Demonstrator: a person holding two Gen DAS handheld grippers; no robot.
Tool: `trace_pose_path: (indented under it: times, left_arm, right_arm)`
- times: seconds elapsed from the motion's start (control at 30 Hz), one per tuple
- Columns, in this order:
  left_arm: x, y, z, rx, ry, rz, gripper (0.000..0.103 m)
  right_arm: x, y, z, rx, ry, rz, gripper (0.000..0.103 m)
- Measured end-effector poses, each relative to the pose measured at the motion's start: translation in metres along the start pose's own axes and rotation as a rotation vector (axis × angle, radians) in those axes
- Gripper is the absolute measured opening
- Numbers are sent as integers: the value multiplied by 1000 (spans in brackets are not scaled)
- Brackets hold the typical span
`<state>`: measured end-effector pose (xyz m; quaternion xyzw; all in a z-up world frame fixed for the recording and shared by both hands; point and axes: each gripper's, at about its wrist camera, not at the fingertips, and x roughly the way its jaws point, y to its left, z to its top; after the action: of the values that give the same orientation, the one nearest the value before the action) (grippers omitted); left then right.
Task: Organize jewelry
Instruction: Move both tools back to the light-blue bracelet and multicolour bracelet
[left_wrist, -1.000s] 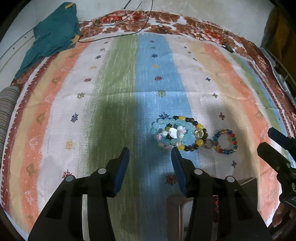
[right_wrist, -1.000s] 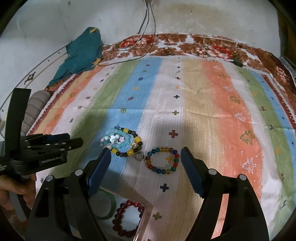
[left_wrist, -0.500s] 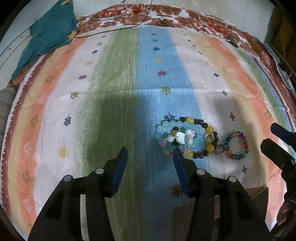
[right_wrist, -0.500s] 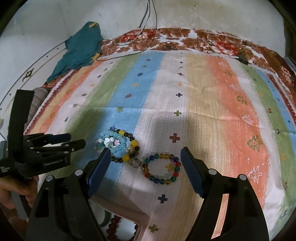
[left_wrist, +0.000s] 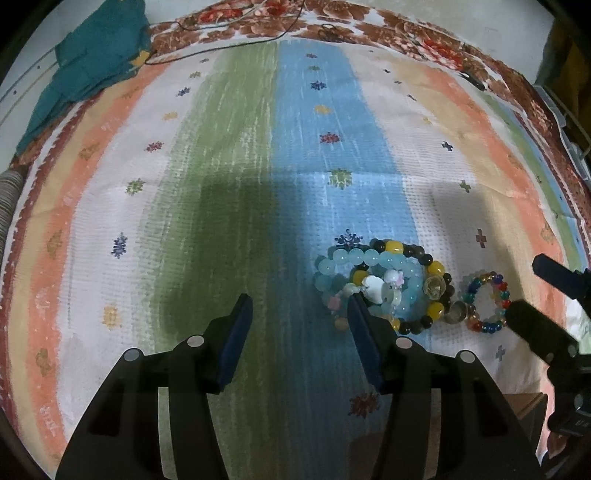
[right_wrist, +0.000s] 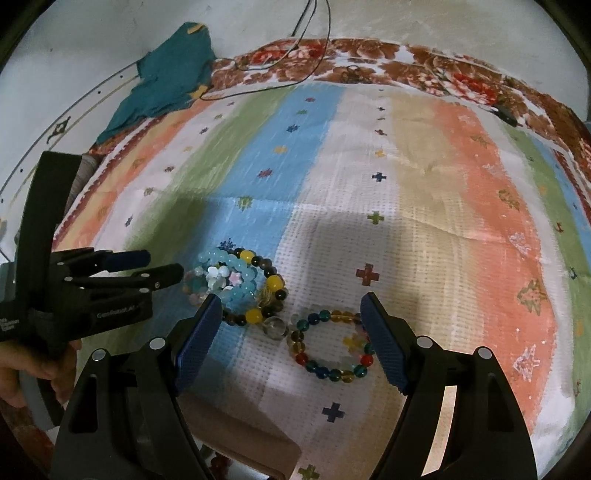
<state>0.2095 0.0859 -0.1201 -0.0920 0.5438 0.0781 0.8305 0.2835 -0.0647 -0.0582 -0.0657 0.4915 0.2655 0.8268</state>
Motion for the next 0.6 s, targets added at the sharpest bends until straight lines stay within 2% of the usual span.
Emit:
trace_pose_path:
  times: [0.6]
  left_arm:
    - [24,1,8,-11,64,-35,53]
  right_arm:
    - [31,18,-6,-111,148,72,75]
